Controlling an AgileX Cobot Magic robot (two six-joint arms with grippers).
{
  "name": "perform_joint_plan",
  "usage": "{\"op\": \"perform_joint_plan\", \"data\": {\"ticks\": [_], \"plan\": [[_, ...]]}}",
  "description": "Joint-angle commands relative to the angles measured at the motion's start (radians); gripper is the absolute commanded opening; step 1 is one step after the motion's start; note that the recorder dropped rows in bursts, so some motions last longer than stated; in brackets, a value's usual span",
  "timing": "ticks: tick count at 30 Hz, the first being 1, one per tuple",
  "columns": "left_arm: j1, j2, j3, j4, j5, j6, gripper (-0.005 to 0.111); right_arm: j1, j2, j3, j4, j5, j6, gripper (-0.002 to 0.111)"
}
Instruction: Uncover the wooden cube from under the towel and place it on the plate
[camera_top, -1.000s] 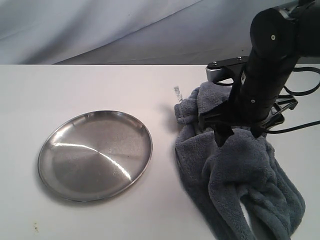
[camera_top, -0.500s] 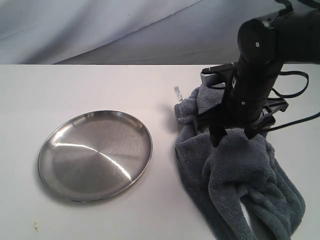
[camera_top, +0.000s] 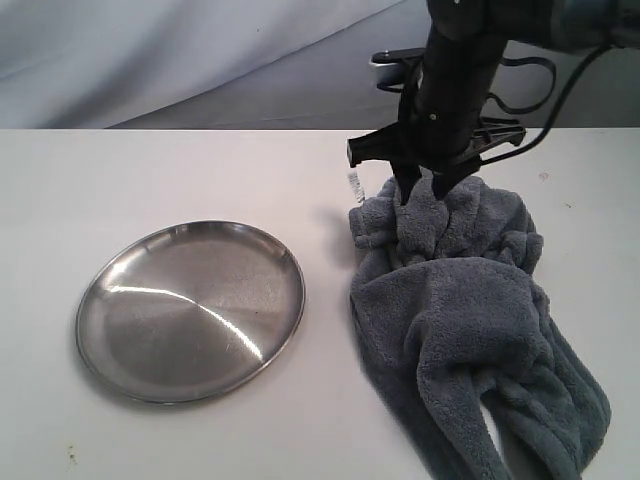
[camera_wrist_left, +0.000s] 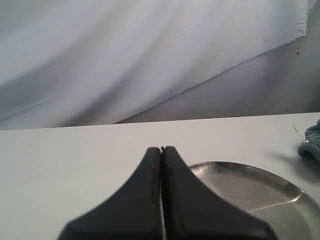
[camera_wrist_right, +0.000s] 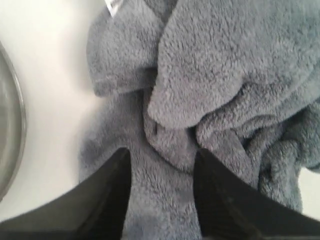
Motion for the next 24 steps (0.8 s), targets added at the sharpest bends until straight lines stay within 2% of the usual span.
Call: {"op": "perform_joint_plan", "data": {"ticks": [1, 5, 11, 24], "plan": [[-0.005, -0.004, 0.004, -0.002, -0.002, -0.003, 0.000, -0.008, 0.085, -0.139, 0.019, 0.007, 0.013, 0.019], [-0.005, -0.004, 0.004, -0.002, -0.002, -0.003, 0.000, -0.006, 0.158, -0.243, 0.093, 0.007, 0.013, 0.000], [-0.005, -0.004, 0.004, -0.002, -0.002, -0.003, 0.000, 0.041, 0.229, -0.328, 0.204, 0.007, -0.022, 0.000], [-0.005, -0.004, 0.004, -0.002, -0.002, -0.003, 0.000, 0.290, 0.228, -0.333, 0.198, 0.007, -0.231, 0.000]]}}
